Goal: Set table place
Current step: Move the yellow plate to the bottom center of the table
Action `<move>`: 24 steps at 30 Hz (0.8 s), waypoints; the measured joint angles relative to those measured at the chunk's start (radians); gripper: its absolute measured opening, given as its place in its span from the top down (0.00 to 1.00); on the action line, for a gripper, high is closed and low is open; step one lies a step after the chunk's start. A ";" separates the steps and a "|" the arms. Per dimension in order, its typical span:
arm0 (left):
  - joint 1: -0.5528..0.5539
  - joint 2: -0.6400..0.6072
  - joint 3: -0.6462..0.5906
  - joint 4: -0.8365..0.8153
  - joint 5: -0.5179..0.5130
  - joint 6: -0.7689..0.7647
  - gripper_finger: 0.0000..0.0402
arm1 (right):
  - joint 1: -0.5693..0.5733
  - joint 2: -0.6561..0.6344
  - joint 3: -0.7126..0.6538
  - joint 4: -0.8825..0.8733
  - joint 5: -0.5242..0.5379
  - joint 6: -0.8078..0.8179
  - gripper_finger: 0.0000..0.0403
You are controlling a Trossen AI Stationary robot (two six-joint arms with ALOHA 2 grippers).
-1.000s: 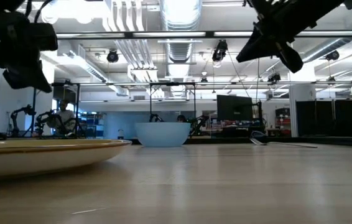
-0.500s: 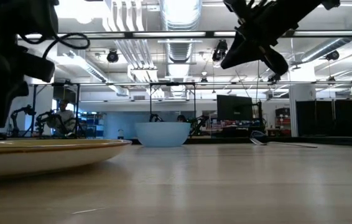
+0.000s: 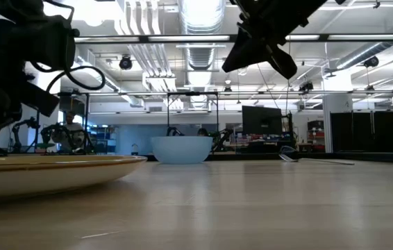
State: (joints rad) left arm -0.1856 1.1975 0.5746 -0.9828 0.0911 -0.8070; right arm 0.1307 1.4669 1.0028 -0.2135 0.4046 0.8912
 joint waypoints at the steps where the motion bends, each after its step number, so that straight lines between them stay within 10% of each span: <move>1: -0.001 0.008 -0.002 0.020 0.017 -0.001 1.00 | 0.000 0.012 0.017 -0.010 -0.006 -0.009 0.98; 24: -0.001 0.115 -0.003 0.522 0.017 -0.024 1.00 | 0.000 0.139 0.205 -0.294 -0.072 -0.046 0.98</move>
State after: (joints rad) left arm -0.1864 1.3123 0.5714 -0.4604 0.1077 -0.8310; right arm 0.1307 1.6062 1.2075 -0.5076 0.3328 0.8453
